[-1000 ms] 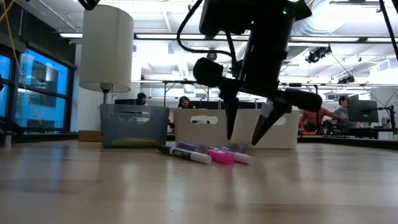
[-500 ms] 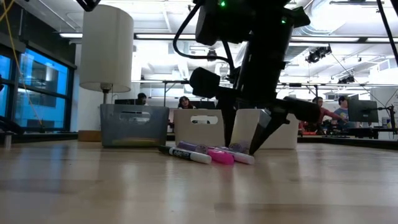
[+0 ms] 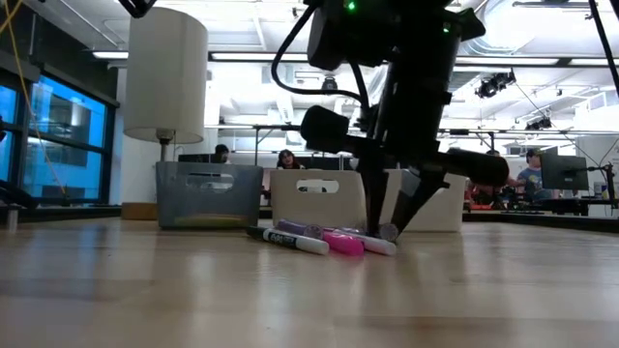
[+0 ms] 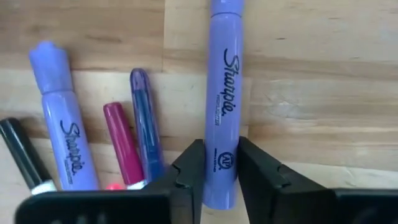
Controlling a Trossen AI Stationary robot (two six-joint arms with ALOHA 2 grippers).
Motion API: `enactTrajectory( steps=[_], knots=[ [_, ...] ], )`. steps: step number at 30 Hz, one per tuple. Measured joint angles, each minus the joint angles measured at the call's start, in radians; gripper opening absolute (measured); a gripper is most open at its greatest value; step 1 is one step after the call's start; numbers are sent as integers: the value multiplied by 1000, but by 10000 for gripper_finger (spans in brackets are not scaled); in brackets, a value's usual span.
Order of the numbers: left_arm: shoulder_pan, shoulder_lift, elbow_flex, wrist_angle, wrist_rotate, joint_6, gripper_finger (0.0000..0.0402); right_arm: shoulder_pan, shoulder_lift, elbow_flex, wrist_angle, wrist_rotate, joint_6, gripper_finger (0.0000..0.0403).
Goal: Pick & Place Markers
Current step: Put the right purple highlighter pen into the right white bin
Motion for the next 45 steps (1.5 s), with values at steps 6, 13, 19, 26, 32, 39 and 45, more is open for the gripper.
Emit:
enactTrajectory(
  steps=[6,13,19,26,32,39,45],
  knots=[
    [0,0,0,0,0,1,166,21,-7,0,-19,-55,-26,70],
    [0,0,0,0,1,1,166,53,-50,-3,-69,-93,-29,63],
    [0,0,0,0,0,2,166,76,-91,-7,-136,-110,-30,65],
    [0,0,0,-5,-2,-5,166,113,-117,-3,-167,-94,-60,63],
    [0,17,0,-8,-79,-2,166,144,-118,40,-176,-82,-86,68],
    [0,108,0,19,-87,-2,166,156,-119,145,-249,22,-173,65],
    [0,235,0,56,-91,-12,166,154,-120,282,-405,165,-263,69]
  ],
)
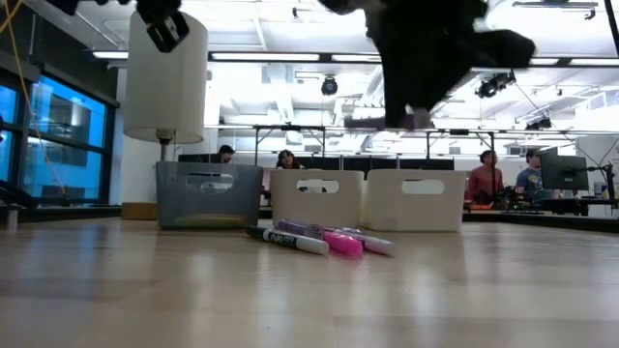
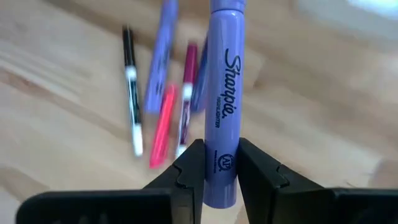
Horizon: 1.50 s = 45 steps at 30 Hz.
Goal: Pick & Place Markers
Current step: Put the right purple highlighter pen into the right white bin
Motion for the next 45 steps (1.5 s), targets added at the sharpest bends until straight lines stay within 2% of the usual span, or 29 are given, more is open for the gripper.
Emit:
enactTrajectory(
  steps=[10,15,18,20,27,31,35,45],
  knots=[
    [0,156,0,285,3,-13,172,0,-1,246,-220,202,-183,71],
    [0,227,0,407,-32,-51,206,-1,-2,329,-321,291,-240,67],
    [0,269,0,461,-50,-85,226,-8,-2,359,-444,312,-183,68],
    [0,288,0,492,-49,-94,235,-17,-7,358,-457,317,-187,70],
    [0,308,0,546,-52,-112,239,-64,-96,280,-457,328,-216,69],
    [0,308,0,543,-52,-109,238,-91,-189,195,-456,338,-215,72],
    [0,308,0,545,-52,-108,238,-100,-306,47,-431,344,-185,72],
    [0,308,0,545,-52,-120,238,-101,-635,-330,-189,362,-186,73]
  ],
)
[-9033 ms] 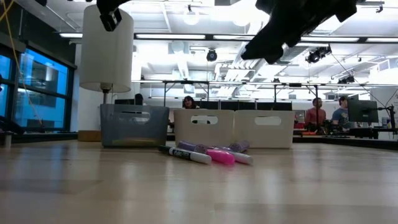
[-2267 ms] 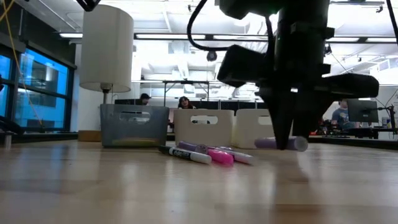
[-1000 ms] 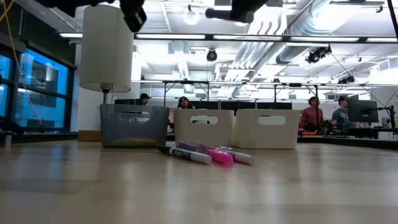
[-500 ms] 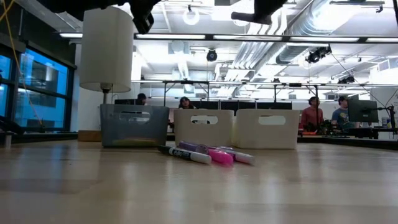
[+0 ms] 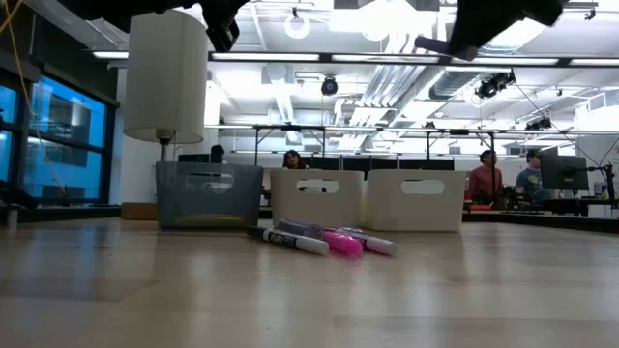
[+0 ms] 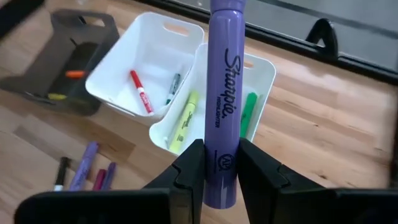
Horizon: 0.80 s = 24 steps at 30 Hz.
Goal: Pick & Place Markers
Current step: Put the right purple highlighter pen into the right white bin
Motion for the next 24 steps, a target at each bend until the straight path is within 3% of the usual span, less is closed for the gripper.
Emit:
enactTrajectory(
  steps=[10,17,24],
  knots=[
    [0,0,0,-1,1,-20,238,-63,-213,-319,463,-31,-164,75],
    [0,0,0,-2,2,-20,238,-185,-220,-476,798,-173,-312,76],
    [0,17,0,-5,2,-20,238,-326,-217,-581,1001,-290,-371,77]
  ],
)
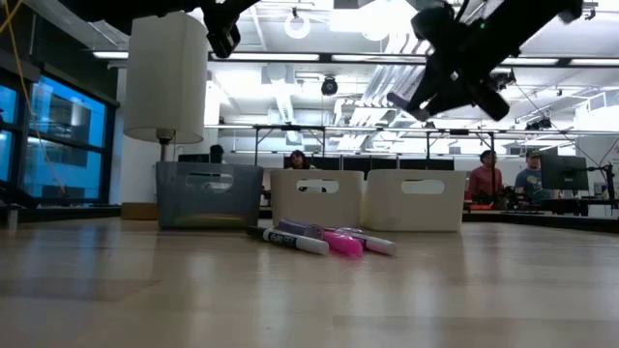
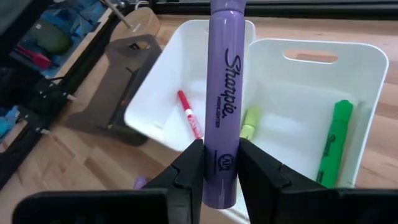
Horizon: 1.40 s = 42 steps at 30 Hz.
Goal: Pick & Place Markers
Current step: Put the right purple highlighter pen into the right white bin
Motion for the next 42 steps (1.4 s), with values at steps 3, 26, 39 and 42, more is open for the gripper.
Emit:
enactTrajectory(
  steps=[3,26,39,42],
  knots=[
    [0,1,0,-10,0,0,238,-61,3,-26,39,-57,-18,77],
    [0,1,0,-269,-2,0,238,-255,187,-34,36,-327,-61,78],
    [0,1,0,-268,-177,0,238,-257,186,-31,8,-309,-46,78],
    [0,1,0,-268,-193,0,238,-257,186,-31,8,-309,-48,78]
  ],
)
